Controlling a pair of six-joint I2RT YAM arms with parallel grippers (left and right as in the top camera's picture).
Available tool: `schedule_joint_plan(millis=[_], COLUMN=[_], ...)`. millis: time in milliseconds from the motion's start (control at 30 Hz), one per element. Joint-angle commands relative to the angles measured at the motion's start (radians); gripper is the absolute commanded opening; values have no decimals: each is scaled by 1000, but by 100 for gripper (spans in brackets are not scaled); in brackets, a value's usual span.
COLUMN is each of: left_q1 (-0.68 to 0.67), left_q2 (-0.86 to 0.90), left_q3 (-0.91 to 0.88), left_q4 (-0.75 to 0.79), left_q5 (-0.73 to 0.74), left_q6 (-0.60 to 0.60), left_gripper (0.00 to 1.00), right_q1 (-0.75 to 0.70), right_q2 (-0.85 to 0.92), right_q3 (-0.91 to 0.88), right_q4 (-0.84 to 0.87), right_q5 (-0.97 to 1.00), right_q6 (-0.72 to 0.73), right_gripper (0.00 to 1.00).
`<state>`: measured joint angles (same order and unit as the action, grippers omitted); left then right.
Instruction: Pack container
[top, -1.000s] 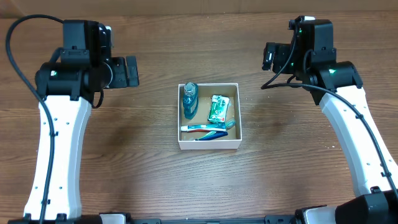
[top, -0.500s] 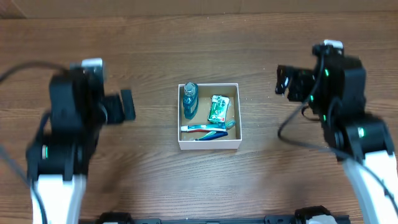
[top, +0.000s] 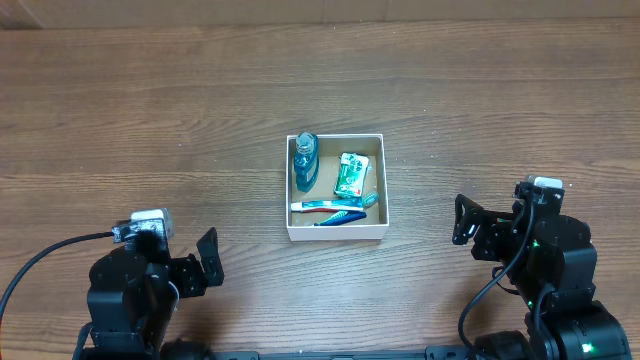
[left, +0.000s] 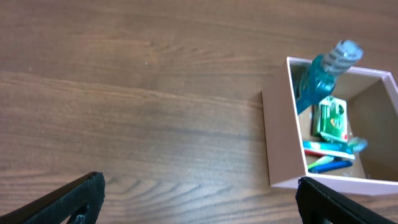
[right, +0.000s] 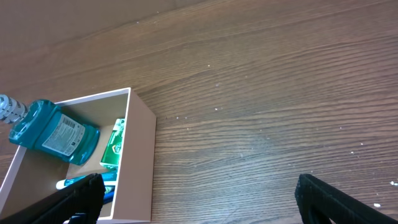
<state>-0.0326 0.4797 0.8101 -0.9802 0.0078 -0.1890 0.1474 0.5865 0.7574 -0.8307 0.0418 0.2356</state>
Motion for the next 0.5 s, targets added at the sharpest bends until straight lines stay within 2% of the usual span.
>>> schedule_joint_plan(millis=[0,367,467], left_q1=[-2,-2,-2], left_q2=[-3,-3,-3], left_q3=[-4,-4,-4], left_q4=[-24,-64,-64], left_q5=[4,4,4], left_q6=[-21,-21,-21], left_gripper=[100,100,100], right_q1=[3,3,2], right_q2=[-3,-26,-66], right_q3=[-8,-10,-13], right_q4=[5,-5,-14], right_q5=[8,9,15], right_q6=[4,2,-47], right_gripper=[100,100,100])
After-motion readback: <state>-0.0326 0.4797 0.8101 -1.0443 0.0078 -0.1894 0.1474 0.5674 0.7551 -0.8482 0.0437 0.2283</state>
